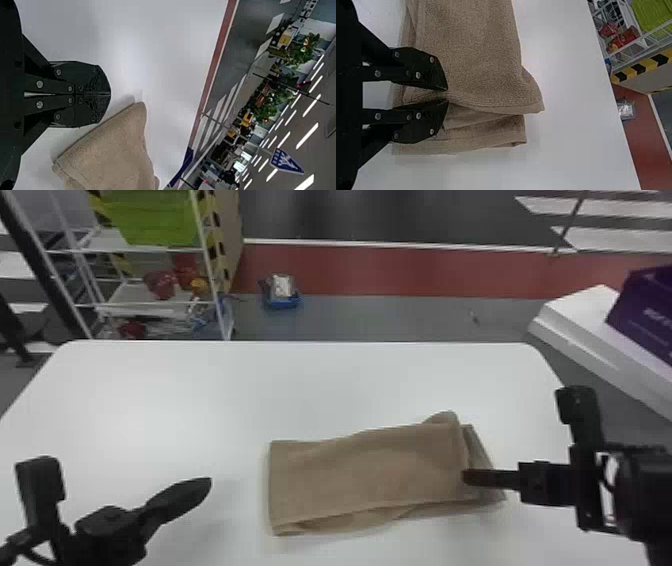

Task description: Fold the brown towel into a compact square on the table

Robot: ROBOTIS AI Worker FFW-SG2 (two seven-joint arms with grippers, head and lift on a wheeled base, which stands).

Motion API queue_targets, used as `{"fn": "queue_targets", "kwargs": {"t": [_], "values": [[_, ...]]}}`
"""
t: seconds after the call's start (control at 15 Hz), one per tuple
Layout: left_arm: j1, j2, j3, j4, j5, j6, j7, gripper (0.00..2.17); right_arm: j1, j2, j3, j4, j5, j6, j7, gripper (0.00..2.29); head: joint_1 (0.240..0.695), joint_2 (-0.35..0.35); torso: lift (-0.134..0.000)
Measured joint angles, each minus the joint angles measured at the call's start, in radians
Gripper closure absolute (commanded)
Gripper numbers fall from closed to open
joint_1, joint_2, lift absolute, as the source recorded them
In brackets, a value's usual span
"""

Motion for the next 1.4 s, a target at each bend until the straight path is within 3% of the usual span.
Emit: {"fn": "queue_targets", "kwargs": {"t": [0.47,0.93,1.07,1.2,1.4], "values": [[0.0,0.0,-0.007,-0.006,-0.003,0.003,0.004,2.14,-0.057,-0.002,-0.03,-0.052,-0.02,0.089,0.014,0.93,0.695,-0.048,-0.124],[0.001,0.0,-0.007,-0.005,-0.007,0.017,-0.003,2.14,-0.145,-0.008,0.001,0.126,0.045,0.03,-0.008,0.92,0.695,-0.071,-0.124],[0.002,0.0,-0.007,-0.008,-0.007,0.021,-0.001,2.14,-0.149,-0.008,0.024,0.154,0.055,0.014,-0.019,0.6,0.695,-0.067,-0.124],[0.002,-0.001,-0.008,-0.013,-0.009,0.029,-0.001,2.14,-0.149,-0.007,0.035,0.161,0.061,0.009,-0.022,0.46,0.695,-0.064,-0.124],[0.002,-0.001,-0.009,-0.015,-0.011,0.036,0.0,2.14,-0.149,-0.008,0.029,0.153,0.065,0.029,-0.021,0.45,0.695,-0.069,-0.124]]}}
